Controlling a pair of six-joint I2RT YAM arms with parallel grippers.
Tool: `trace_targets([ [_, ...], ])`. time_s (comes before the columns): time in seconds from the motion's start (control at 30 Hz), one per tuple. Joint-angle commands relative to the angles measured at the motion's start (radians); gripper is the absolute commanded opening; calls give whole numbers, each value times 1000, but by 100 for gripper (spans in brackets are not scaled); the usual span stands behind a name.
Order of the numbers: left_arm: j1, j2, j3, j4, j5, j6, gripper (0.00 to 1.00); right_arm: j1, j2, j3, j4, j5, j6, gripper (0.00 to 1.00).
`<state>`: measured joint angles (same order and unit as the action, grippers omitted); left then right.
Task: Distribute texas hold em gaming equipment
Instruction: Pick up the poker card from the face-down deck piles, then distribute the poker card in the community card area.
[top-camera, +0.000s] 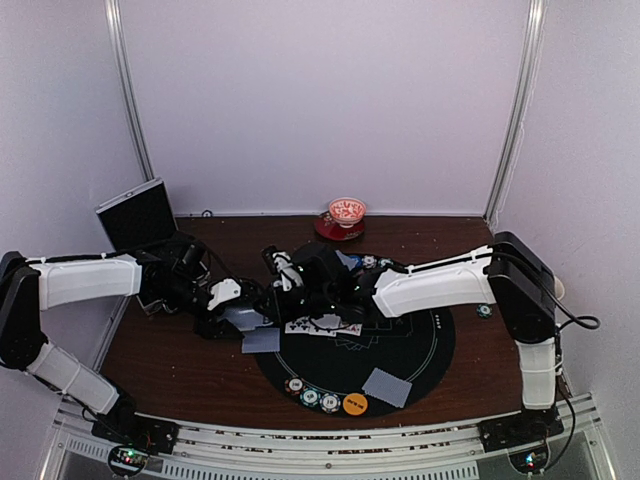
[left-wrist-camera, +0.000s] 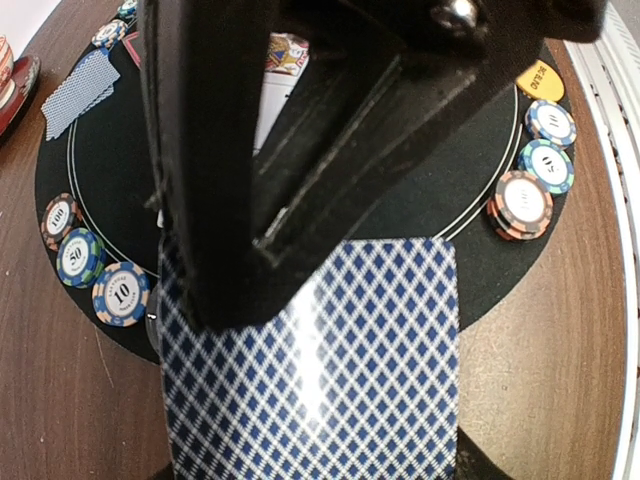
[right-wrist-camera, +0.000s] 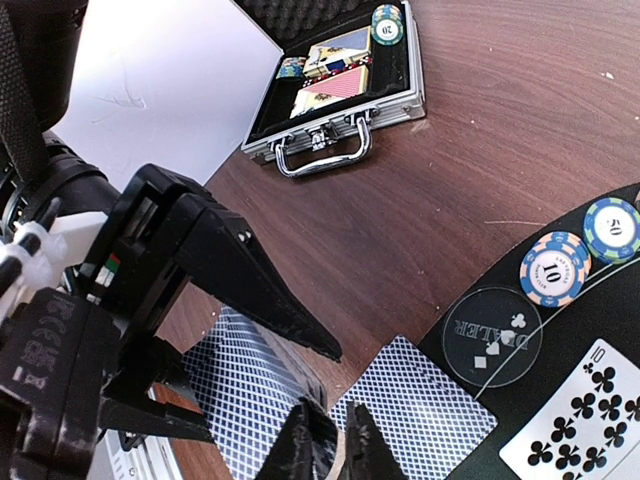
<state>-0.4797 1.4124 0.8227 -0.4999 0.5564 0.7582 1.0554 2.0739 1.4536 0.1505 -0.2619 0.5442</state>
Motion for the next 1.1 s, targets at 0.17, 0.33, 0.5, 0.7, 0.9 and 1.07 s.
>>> trace_targets([
  [0.17, -6, -4, 0, -1, 39, 15, 58, -14, -69, -65, -27, 39, -10, 0],
  [0.33, -6, -7, 1, 0, 39, 15, 58, -15, -103, -122, 46, -27, 25, 0],
  [0.5, -6, -6, 1, 0, 36, 13, 58, -23, -156, -194, 104, -43, 60, 0],
  [0.7, -6, -6, 1, 3, 33, 11, 58, -35, -292, -390, 226, 51, 139, 0],
  [0.9, -5, -10, 1, 3, 32, 8, 58, -36, -442, -596, 350, 248, 246, 0],
  [1.07, -6, -8, 1, 2, 33, 8, 58, -33, -528, -747, 369, 476, 354, 0],
])
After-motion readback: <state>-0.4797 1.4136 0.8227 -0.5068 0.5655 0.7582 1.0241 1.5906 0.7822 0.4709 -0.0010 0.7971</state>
